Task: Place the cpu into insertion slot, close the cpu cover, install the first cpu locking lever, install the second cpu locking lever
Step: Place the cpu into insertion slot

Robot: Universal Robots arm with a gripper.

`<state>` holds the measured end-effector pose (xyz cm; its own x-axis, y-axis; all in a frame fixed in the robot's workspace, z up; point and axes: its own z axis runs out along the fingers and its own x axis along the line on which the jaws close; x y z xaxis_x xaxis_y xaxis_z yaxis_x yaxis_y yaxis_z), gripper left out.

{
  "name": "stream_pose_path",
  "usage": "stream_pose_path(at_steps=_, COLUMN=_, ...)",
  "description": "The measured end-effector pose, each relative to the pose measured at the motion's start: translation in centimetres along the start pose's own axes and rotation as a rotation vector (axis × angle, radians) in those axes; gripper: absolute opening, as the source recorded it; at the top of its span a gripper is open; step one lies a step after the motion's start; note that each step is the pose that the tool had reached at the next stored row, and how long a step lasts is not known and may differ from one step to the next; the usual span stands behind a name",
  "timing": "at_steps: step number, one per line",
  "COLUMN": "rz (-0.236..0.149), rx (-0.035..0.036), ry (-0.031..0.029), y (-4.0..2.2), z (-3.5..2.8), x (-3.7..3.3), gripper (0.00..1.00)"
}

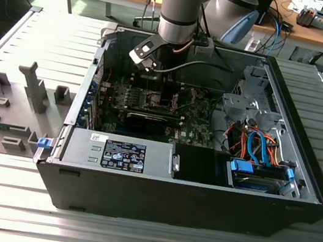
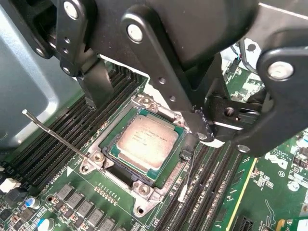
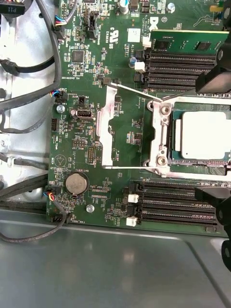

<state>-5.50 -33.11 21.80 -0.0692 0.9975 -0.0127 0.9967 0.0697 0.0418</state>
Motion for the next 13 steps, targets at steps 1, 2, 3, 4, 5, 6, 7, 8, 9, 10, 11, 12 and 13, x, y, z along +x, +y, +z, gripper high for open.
stream_pose_path(at_steps=1, rz=0.000, rx=-0.0001, ry=0.0001, y=0.00, z=0.07, x=0.01, gripper=0.85)
stream_pose_path(at_steps=2, rz=0.000, rx=0.0001, ry=-0.0001, y=-0.01, z=0.24, x=0.00, gripper=0.85)
stream_pose_path(at_steps=3, rz=0.000, rx=-0.0001, ry=0.0000, y=-0.02, z=0.54, x=0.06, gripper=0.85)
stream_pose_path(at_steps=4, rz=0.000, rx=0.0000, ry=-0.0002, y=-0.02, z=0.72, x=0.17, gripper=0.85)
stream_pose_path(at_steps=5, rz=0.000, rx=0.0001, ry=-0.0001, y=-0.02, z=0.75, x=0.33, gripper=0.85)
stream_pose_path(at_steps=6, rz=-0.005, rx=0.0001, ry=-0.0001, y=0.00, z=0.75, x=0.74, gripper=0.85)
stream_pose_path(at_steps=7, rz=-0.008, rx=-0.0002, ry=0.0004, y=0.00, z=0.79, x=0.99, gripper=0.85)
stream_pose_path(at_steps=8, rz=-0.009, rx=-0.0002, ry=0.0004, y=-0.14, z=0.92, x=1.01, gripper=0.85)
stream_pose_path(at_steps=9, rz=-0.009, rx=-0.0001, ry=0.0003, y=-0.36, z=1.11, x=1.02, gripper=0.85)
stream_pose_path(at_steps=10, rz=-0.010, rx=-0.0001, ry=0.0004, y=-0.44, z=1.23, x=1.03, gripper=0.85)
stream_pose_path(at_steps=11, rz=-0.013, rx=0.0001, ry=0.0002, y=-0.46, z=1.30, x=1.01, gripper=0.85)
stream_pose_path(at_steps=12, rz=-0.015, rx=-0.0001, ry=0.0005, y=-0.51, z=1.43, x=0.98, gripper=0.85)
stream_pose_path(at_steps=13, rz=-0.016, rx=0.0000, ry=0.0004, y=-0.55, z=1.50, x=0.95, gripper=0.85)
